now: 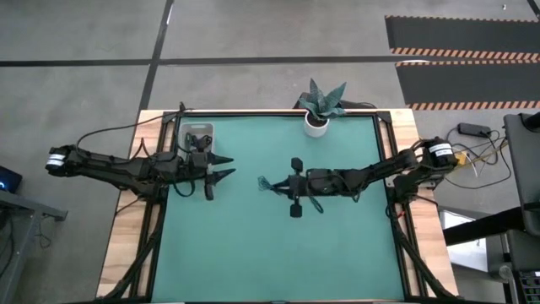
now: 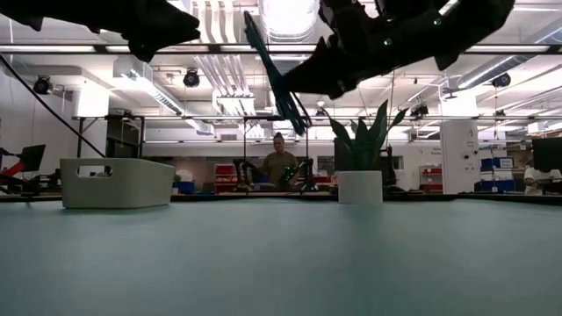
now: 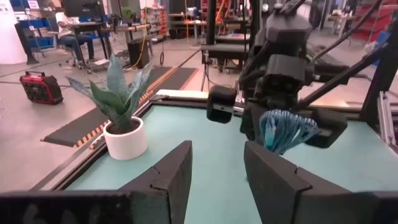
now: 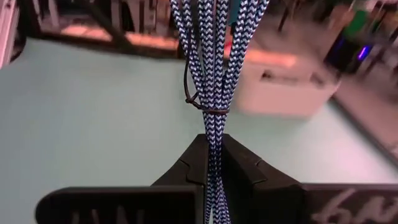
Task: Pick and place USB-C Cables
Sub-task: Put the blue usb cable into the gray bin
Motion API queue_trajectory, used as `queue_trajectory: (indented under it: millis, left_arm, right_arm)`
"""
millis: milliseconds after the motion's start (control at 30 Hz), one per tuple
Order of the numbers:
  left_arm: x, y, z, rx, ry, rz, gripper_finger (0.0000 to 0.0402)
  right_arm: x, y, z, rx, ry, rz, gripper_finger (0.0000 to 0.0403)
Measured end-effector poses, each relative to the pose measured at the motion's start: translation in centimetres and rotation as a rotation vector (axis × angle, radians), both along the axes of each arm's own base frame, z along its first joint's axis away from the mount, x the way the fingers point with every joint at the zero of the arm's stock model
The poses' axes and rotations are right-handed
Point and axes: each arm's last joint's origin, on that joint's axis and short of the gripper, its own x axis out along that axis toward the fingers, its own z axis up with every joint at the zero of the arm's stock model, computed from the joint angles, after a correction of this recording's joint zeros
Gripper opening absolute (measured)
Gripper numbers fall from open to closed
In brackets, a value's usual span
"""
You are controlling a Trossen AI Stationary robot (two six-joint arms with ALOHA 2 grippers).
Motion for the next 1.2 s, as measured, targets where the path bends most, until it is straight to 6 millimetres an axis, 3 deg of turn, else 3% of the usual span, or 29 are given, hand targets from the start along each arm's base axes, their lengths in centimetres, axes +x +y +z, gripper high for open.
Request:
queue_trajectory:
  millis: [367,600,967,1200]
  left_arm:
    - [1.5,-0.5,0.3,-0.008,-0.114,-0.145,0.0132]
    - [3.1,-0.7,-0.3,-0.003,-0.142,-0.156,0.0136]
    - [4.7,-0.9,-1.3,0.020,-0.133,-0.155,0.0239]
    - [6.3,-1.0,-2.3,0.051,-0.154,-0.153,0.0255]
  right_arm:
    - [1.4,-2.1,0.1,-0.069,-0.248,-0.042,0.0018]
    - [1.7,-2.2,-0.4,-0.066,-0.269,-0.044,0.0018]
    - [1.7,-2.2,-0.6,-0.067,-0.264,-0.044,0.0018]
    - [1.8,-2.1,-0.4,-0.064,-0.276,-0.025,0.0018]
